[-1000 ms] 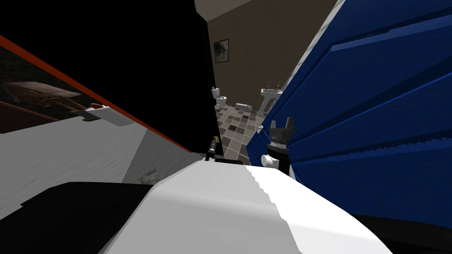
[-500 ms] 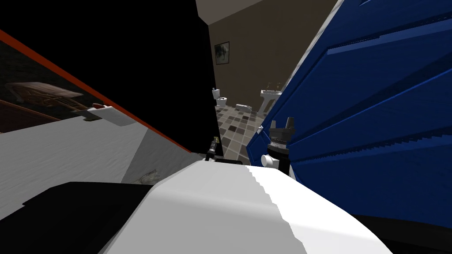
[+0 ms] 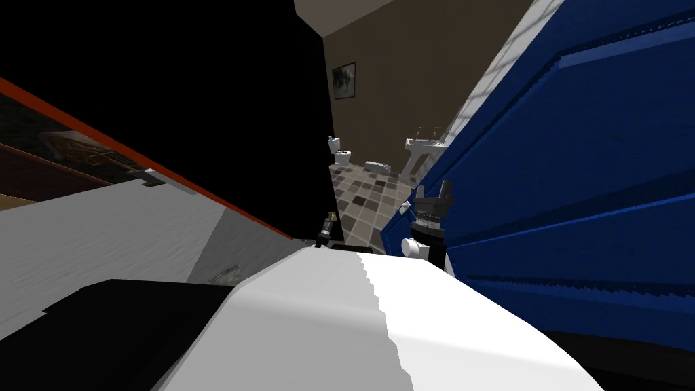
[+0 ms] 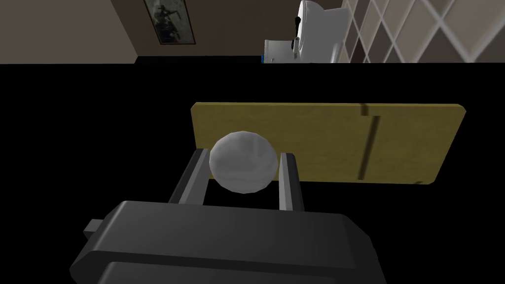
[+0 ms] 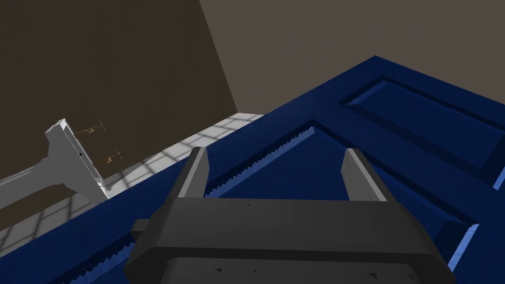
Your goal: Push the door open
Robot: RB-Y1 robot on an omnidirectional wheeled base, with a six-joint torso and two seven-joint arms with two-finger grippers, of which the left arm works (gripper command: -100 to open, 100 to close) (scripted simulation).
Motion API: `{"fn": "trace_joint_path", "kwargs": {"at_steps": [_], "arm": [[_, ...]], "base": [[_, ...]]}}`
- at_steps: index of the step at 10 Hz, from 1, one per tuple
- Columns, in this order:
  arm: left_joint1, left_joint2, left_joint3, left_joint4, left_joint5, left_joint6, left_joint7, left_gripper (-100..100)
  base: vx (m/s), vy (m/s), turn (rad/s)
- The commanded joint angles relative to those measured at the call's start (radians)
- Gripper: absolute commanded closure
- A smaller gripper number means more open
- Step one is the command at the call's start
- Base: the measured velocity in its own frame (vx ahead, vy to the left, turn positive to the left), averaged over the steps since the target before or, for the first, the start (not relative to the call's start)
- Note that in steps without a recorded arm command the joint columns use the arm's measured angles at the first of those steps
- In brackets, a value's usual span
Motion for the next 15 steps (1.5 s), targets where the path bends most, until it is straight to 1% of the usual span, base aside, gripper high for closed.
{"fn": "trace_joint_path", "kwargs": {"at_steps": [1,3,4,6,7,10,11,12,14,15], "arm": [[0.026,0.018,0.013,-0.026,0.004,-0.006,0.001,100],[0.047,0.025,0.014,-0.041,0.004,-0.011,0.001,100],[0.05,0.017,0.005,-0.052,0.003,-0.002,-0.011,-100],[0.056,0.011,0.004,-0.061,0.004,0.002,-0.017,-100],[0.063,0.002,0.002,-0.07,0.005,0.007,-0.023,-100],[0.082,-0.057,-0.002,-0.098,0.007,0.021,-0.042,-100],[0.083,-0.045,-0.002,-0.1,0.006,0.021,-0.04,-100],[0.081,-0.027,0.0,-0.094,0.006,0.015,-0.043,-100],[0.078,-0.019,0.002,-0.088,0.007,0.008,-0.044,-100],[0.075,-0.016,0.005,-0.081,0.008,0.001,-0.046,-100]], "base": [[0.241,-0.033,0.138],[0.223,0.007,0.137],[-0.014,-0.034,0.182],[-0.194,-0.09,0.058],[-0.239,-0.059,0.086],[-0.219,-0.063,0.105],[-0.069,-0.04,0.013],[0.08,-0.019,-0.024],[0.19,0.0,-0.011],[0.219,0.004,-0.025]]}}
